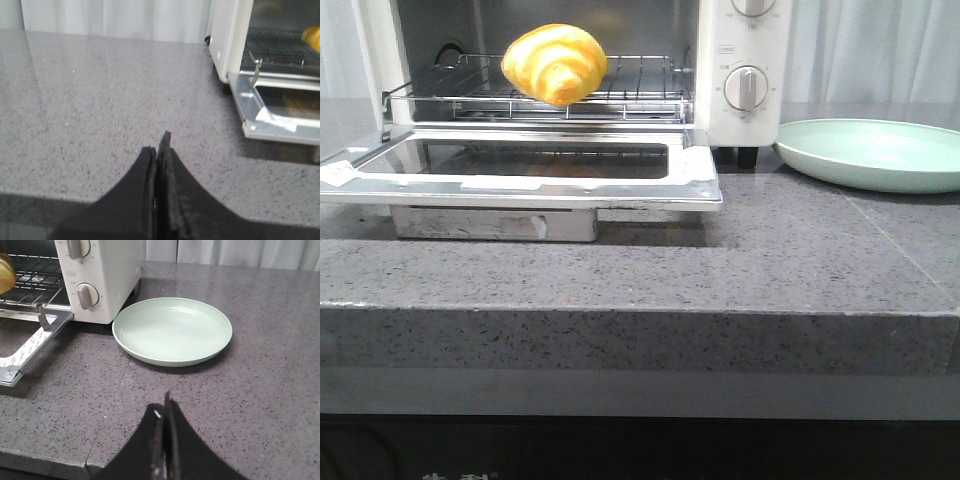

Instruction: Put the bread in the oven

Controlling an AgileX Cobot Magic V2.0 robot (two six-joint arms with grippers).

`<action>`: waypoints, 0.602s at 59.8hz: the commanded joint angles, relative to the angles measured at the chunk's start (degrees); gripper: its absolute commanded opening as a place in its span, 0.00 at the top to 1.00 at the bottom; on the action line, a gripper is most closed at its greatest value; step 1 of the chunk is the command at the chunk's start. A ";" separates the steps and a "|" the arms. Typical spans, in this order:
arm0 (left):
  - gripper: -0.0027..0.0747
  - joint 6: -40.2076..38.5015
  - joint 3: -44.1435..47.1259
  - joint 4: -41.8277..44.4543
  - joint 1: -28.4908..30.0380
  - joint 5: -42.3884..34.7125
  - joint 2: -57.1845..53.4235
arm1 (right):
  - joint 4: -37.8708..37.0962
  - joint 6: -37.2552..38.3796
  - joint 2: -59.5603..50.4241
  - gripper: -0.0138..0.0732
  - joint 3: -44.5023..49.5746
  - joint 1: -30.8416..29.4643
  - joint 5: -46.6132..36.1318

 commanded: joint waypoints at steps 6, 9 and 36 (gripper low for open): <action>0.99 -0.68 0.59 -0.80 0.12 -7.45 -1.11 | 0.70 -0.55 0.54 0.91 -1.46 -0.33 -4.39; 0.99 -0.68 0.69 -0.80 0.12 -7.10 -1.11 | 0.70 -0.55 0.54 0.91 -1.46 -0.33 -4.39; 0.99 -0.68 0.69 -0.80 0.12 -7.10 -1.11 | 0.70 -0.55 0.54 0.91 -1.46 -0.33 -4.39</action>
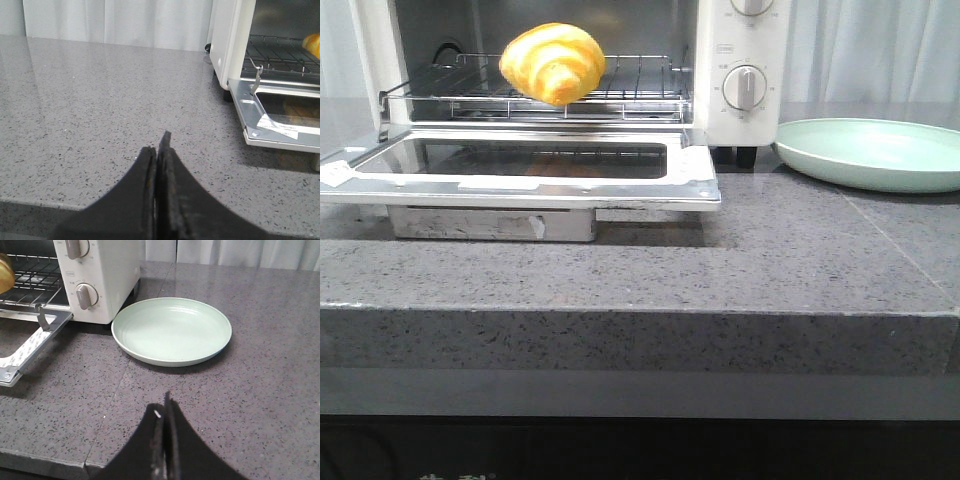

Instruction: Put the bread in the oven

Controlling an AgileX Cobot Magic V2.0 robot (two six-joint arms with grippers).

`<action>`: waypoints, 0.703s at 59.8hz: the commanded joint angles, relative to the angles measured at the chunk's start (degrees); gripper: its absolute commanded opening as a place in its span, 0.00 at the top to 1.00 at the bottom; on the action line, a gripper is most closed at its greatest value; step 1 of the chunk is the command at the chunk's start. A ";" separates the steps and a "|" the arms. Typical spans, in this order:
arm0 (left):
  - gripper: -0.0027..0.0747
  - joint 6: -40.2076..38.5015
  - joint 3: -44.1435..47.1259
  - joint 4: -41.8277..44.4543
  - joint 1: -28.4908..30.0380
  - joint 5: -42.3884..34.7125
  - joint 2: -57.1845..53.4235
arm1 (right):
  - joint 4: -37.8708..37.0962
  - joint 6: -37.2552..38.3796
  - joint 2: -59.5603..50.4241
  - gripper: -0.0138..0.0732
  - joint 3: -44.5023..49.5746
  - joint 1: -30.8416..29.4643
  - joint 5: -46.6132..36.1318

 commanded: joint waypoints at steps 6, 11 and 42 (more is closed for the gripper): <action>0.99 -0.54 0.43 -0.58 0.12 -4.86 -1.11 | 0.66 -0.55 0.54 0.91 -1.46 -0.33 -4.39; 0.99 -0.54 0.43 -0.58 0.12 -4.86 -1.11 | 0.66 -0.55 0.54 0.91 -1.46 -0.33 -4.39; 0.99 -0.54 0.43 -0.58 0.12 -4.86 -1.06 | -4.23 5.13 -1.54 0.91 8.60 3.20 -20.78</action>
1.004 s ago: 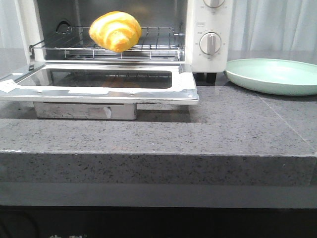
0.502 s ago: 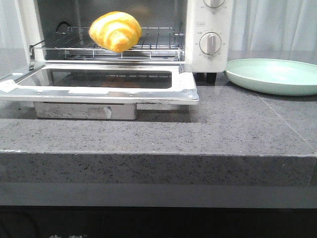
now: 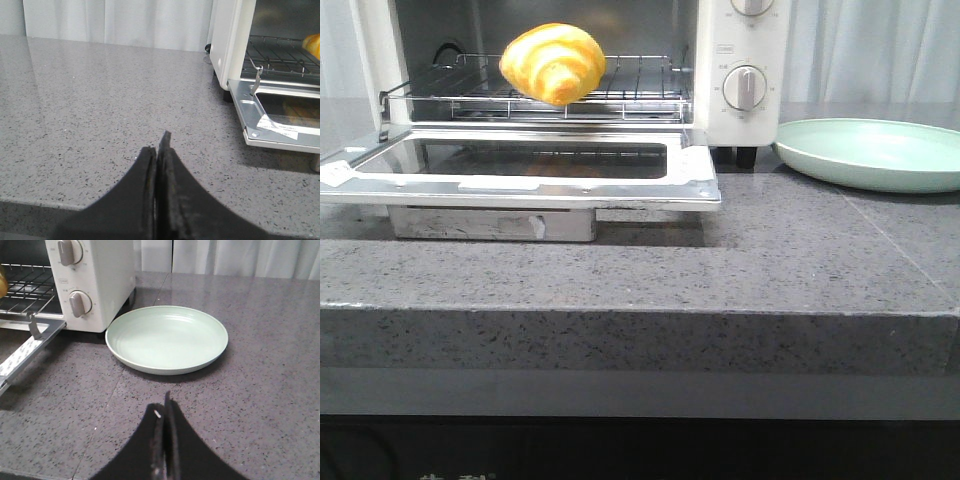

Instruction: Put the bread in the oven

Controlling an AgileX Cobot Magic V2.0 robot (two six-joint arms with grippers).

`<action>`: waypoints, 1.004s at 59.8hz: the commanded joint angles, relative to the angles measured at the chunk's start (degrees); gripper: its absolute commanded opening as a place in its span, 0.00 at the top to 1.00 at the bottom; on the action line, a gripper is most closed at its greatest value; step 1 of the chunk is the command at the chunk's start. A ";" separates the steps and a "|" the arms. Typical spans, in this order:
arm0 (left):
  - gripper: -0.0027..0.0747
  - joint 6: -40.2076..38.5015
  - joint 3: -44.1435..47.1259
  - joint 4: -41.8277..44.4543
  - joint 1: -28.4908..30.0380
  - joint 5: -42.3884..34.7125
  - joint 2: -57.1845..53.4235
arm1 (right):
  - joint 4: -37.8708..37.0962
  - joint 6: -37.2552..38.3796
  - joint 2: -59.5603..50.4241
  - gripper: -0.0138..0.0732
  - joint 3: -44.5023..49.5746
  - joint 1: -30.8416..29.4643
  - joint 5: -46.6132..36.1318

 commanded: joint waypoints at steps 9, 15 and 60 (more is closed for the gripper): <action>0.99 -0.54 0.43 -0.48 0.12 -4.86 -1.06 | -8.82 12.29 -3.84 0.91 9.00 1.97 -12.94; 0.99 -0.54 0.43 -0.48 0.12 -4.86 -1.06 | -8.82 12.29 -6.66 0.91 12.63 1.97 -13.25; 0.99 -0.54 0.43 -0.48 0.12 -4.86 -0.97 | -8.88 12.20 -12.21 0.91 17.82 1.97 -14.77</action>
